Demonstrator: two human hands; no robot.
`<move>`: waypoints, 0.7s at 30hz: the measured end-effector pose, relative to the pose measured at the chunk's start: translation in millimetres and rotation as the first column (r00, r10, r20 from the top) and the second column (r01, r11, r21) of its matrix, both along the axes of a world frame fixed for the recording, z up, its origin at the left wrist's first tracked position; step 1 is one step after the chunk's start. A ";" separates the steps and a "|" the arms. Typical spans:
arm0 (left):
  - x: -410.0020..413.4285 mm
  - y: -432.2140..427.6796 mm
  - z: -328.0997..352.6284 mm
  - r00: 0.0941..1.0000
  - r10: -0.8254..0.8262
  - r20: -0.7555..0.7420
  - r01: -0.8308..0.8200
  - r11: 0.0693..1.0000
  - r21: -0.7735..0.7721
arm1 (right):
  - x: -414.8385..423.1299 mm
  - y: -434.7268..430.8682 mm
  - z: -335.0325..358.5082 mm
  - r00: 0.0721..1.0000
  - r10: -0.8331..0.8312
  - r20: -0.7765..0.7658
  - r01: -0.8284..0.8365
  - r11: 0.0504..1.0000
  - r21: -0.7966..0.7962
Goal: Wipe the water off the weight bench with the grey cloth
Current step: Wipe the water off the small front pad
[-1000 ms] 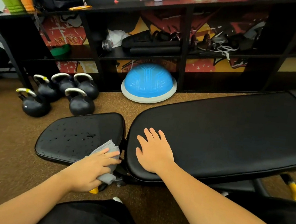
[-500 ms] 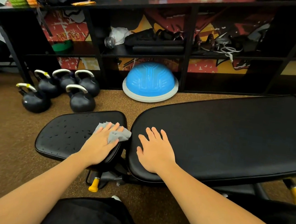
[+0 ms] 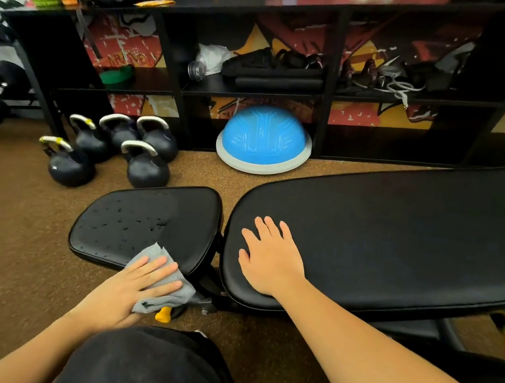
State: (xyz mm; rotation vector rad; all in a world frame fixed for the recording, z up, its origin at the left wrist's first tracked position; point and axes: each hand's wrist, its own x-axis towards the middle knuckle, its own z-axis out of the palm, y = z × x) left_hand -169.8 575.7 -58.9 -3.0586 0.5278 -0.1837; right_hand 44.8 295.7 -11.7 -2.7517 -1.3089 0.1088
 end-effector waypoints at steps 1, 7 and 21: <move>-2.6 -1.7 -4.2 0.999 0.039 0.029 -0.038 0.999 -0.024 | 0.1 -0.4 0.0 1.000 0.001 0.000 -0.001 1.000 -0.003; -16.6 -19.0 -28.3 0.655 0.754 0.050 -0.553 0.524 -0.647 | -0.6 1.3 -0.2 1.000 0.006 0.008 -0.005 1.000 -0.019; 0.4 -16.6 -5.8 0.753 0.642 0.145 -0.534 0.725 -0.435 | -2.5 1.6 -2.6 0.999 0.009 0.043 -0.007 0.999 -0.049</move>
